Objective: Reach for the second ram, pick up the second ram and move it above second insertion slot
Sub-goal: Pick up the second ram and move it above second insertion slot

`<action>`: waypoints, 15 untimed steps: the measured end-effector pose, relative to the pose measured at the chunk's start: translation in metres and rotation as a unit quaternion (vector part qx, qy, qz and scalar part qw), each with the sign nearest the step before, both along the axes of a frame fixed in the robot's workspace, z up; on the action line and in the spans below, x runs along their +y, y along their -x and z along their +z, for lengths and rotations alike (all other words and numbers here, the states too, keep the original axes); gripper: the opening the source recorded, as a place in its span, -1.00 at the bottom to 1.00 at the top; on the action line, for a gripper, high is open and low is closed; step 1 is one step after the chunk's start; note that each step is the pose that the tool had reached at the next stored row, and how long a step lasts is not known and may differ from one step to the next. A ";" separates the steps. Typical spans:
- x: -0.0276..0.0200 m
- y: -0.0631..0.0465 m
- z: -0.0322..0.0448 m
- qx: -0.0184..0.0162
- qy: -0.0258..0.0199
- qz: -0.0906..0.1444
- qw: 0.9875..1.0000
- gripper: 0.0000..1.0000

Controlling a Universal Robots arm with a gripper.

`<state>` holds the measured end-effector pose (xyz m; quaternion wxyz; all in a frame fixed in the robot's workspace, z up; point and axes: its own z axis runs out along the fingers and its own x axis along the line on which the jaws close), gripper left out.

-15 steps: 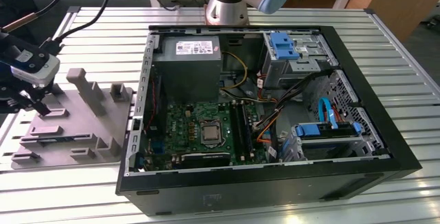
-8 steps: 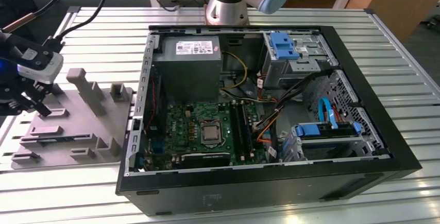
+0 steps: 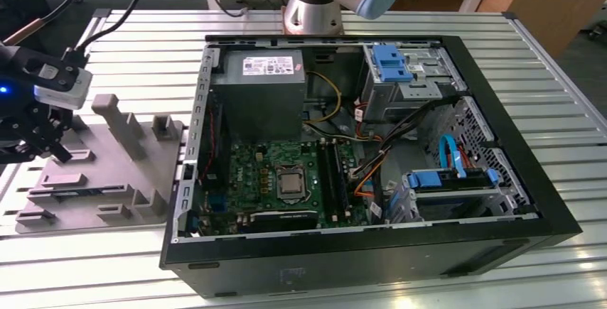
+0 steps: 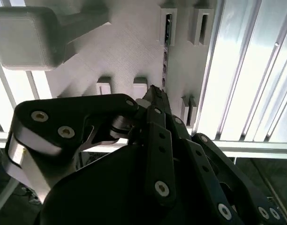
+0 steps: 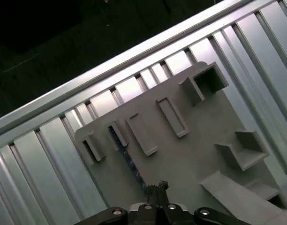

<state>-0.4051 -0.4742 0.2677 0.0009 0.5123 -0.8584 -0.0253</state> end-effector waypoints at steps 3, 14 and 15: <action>0.0000 0.000 -0.0018 0.000 0.000 0.027 1.000 -0.79; 0.0000 0.000 -0.0085 0.000 0.000 0.127 0.992 -0.79; 0.0000 0.000 -0.0091 0.000 0.000 0.136 0.991 -0.79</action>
